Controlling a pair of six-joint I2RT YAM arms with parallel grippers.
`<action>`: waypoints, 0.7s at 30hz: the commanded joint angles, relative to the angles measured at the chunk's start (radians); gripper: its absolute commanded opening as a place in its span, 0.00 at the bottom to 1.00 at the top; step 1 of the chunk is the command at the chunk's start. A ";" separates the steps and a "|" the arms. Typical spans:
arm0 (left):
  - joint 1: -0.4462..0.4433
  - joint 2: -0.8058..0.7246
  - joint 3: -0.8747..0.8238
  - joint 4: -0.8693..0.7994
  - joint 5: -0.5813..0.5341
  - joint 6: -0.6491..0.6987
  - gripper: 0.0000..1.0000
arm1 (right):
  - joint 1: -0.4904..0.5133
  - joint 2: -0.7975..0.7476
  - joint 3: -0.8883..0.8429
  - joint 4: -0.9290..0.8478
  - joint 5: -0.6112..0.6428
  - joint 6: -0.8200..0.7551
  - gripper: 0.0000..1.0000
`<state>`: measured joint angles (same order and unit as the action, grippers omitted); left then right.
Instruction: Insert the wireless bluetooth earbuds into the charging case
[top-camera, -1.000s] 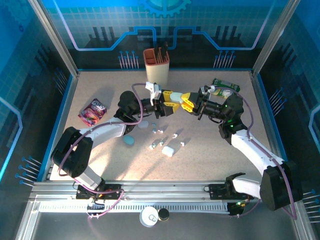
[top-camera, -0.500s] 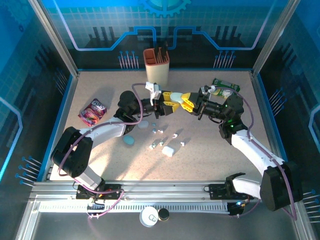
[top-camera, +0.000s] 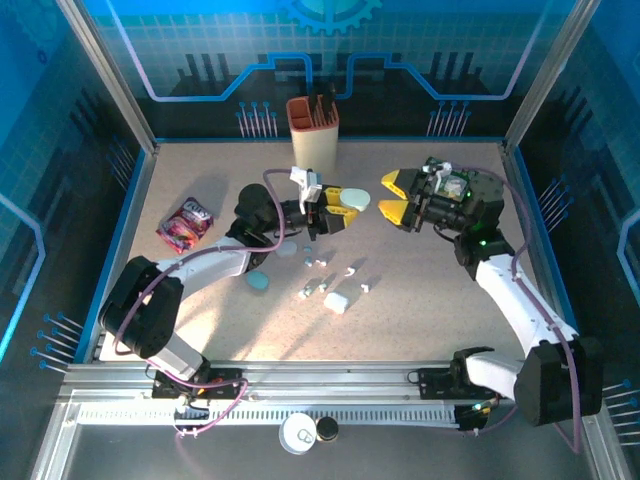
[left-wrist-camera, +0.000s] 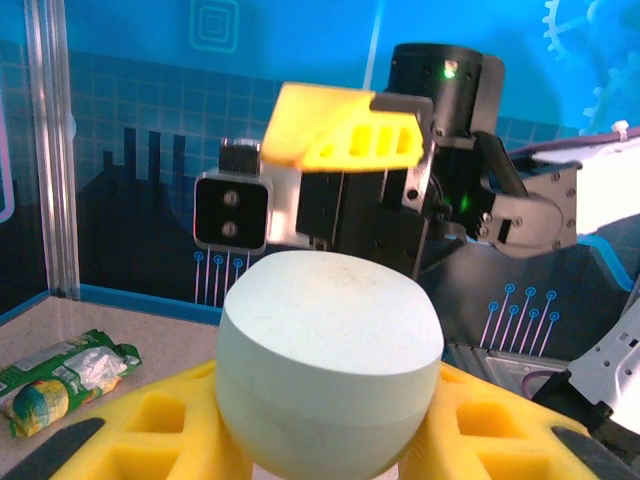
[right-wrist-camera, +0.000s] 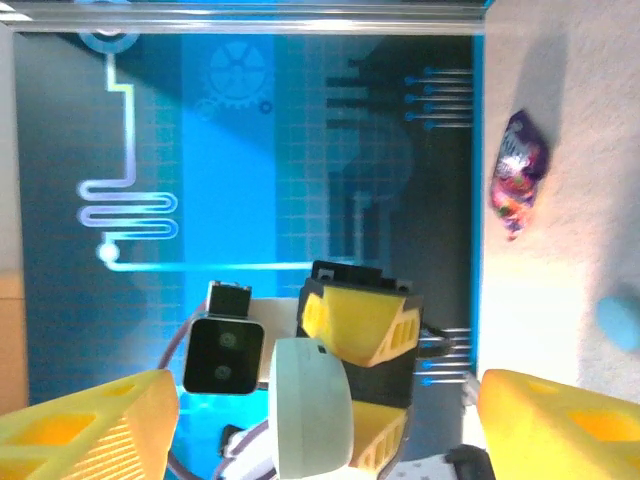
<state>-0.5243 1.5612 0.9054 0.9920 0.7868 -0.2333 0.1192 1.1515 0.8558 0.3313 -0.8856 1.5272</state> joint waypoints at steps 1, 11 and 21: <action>0.003 -0.048 -0.026 -0.005 0.004 0.021 0.35 | -0.042 -0.023 0.141 -0.335 -0.068 -0.380 0.81; 0.006 -0.121 -0.076 -0.092 -0.033 0.039 0.35 | 0.103 0.007 0.560 -1.167 0.325 -1.475 0.95; 0.007 -0.150 -0.099 -0.107 -0.039 0.043 0.35 | 0.316 0.028 0.595 -1.097 0.516 -1.623 0.97</action>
<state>-0.5224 1.4441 0.8188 0.8856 0.7555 -0.2073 0.4065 1.1606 1.4136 -0.7448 -0.4541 0.0017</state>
